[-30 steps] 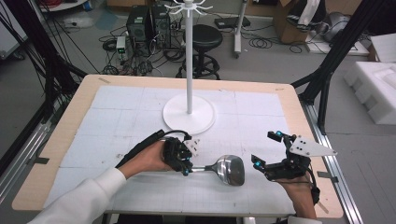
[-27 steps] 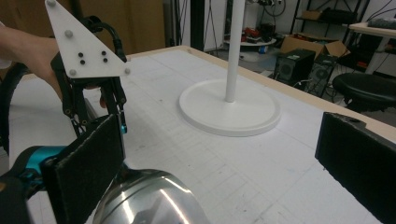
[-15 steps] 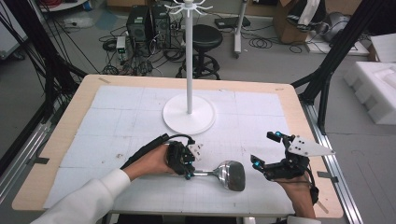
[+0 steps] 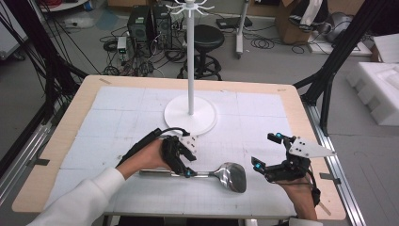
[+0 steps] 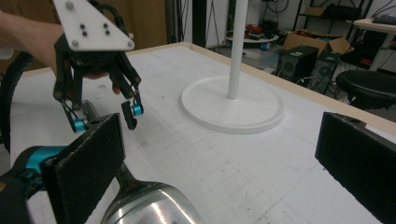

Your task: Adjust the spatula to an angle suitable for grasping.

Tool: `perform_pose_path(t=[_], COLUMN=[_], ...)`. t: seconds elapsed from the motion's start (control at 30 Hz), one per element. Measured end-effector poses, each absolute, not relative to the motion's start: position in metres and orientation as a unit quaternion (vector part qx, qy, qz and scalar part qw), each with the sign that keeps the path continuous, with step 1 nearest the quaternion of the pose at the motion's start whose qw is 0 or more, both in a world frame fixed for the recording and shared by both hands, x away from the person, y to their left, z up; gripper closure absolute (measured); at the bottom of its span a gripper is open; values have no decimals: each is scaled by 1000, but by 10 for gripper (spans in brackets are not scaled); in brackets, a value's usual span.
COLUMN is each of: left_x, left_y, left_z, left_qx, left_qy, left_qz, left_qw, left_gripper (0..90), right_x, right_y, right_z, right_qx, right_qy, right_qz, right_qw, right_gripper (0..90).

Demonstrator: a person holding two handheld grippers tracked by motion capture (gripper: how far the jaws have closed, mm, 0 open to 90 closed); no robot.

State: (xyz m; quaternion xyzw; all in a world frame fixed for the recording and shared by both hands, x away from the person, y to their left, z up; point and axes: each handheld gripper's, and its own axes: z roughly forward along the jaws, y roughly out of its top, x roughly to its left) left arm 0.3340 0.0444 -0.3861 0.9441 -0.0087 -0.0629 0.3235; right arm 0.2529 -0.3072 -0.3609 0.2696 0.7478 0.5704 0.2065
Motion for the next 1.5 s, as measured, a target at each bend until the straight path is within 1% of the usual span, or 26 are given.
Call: perform_pose_path(t=[0.07, 0.1, 0.13, 0.17, 0.2, 0.3, 0.33, 0.37, 0.4, 0.53, 0.57, 0.63, 0.67, 0.7, 0.73, 0.77, 0.8, 0.83, 0.87, 0.9, 0.93, 0.97, 1.07, 1.2, 1.27, 1.5], left_x=[334, 332, 332, 331, 331, 329, 329, 328, 326, 319, 319, 315, 315, 312, 312, 309, 309, 304, 304, 300, 300, 296, 293, 287, 286, 283], left_y=[48, 55, 55, 58, 68, 86, 86, 98, 104, 130, 130, 149, 149, 164, 164, 179, 179, 193, 193, 206, 206, 217, 227, 247, 254, 271], left_z=[-383, -377, -377, -374, -368, -359, -359, -353, -350, -342, -342, -338, -338, -337, -337, -337, -337, -343, -343, -349, -349, -354, -359, -364, -366, -375], left_qx=[942, 939, 939, 939, 938, 935, 935, 930, 929, 914, 914, 905, 905, 894, 894, 883, 883, 869, 869, 863, 863, 853, 845, 818, 811, 782], left_qy=[-9, -6, -6, 2, 11, 28, 28, 42, 44, 41, 41, 52, 52, 66, 66, 75, 75, 84, 84, 94, 94, 112, 124, 133, 138, 153], left_qz=[-58, -44, -44, -32, -18, 2, 2, -6, -3, 15, 15, 30, 30, 42, 42, 46, 46, 51, 51, 58, 58, 60, 73, 89, 100, 113], left_qw=[331, 340, 340, 343, 345, 354, 354, 364, 368, 403, 403, 420, 420, 440, 440, 461, 461, 484, 484, 492, 492, 506, 515, 552, 559, 593], left_gripper=[368, 332, 276, 231, 216, 123, 100, 67, 26, 17, 17, 17, 17, 17, 17, 17, 17, 17, 17, 17, 17, 17, 17, 17, 17, 17], right_x=[253, 254, 254, 254, 254, 255, 256, 257, 258, 261, 262, 262, 262, 262, 262, 264, 264, 265, 265, 266, 266, 267, 268, 270, 272, 277], right_y=[-306, -305, -305, -304, -304, -302, -301, -300, -298, -294, -293, -293, -293, -292, -292, -291, -291, -290, -290, -289, -289, -288, -286, -281, -279, -267], right_z=[-361, -361, -361, -362, -362, -361, -361, -360, -360, -359, -359, -357, -357, -355, -355, -354, -354, -353, -353, -354, -354, -354, -353, -350, -348, -343], right_qx=[270, 270, 270, 271, 271, 268, 267, 263, 261, 258, 257, 253, 253, 253, 253, 250, 250, 248, 247, 247, 247, 246, 242, 239, 236, 227], right_qy=[749, 749, 749, 751, 753, 756, 758, 760, 761, 765, 766, 766, 766, 767, 767, 768, 768, 771, 772, 773, 773, 775, 778, 782, 784, 796], right_qz=[568, 568, 568, 565, 563, 562, 563, 563, 561, 557, 557, 558, 558, 558, 558, 557, 557, 555, 555, 554, 554, 552, 551, 550, 547, 539], right_qw=[207, 207, 207, 208, 207, 203, 195, 192, 193, 193, 193, 193, 193, 190, 190, 193, 193, 190, 188, 187, 187, 186, 181, 173, 171, 155], right_gripper=[4, 4, 4, 4, 4, 4, 4, 4, 4, 4, 4, 4, 4, 4, 4, 4, 4, 4, 4, 4, 4, 4, 4, 4, 4, 4])
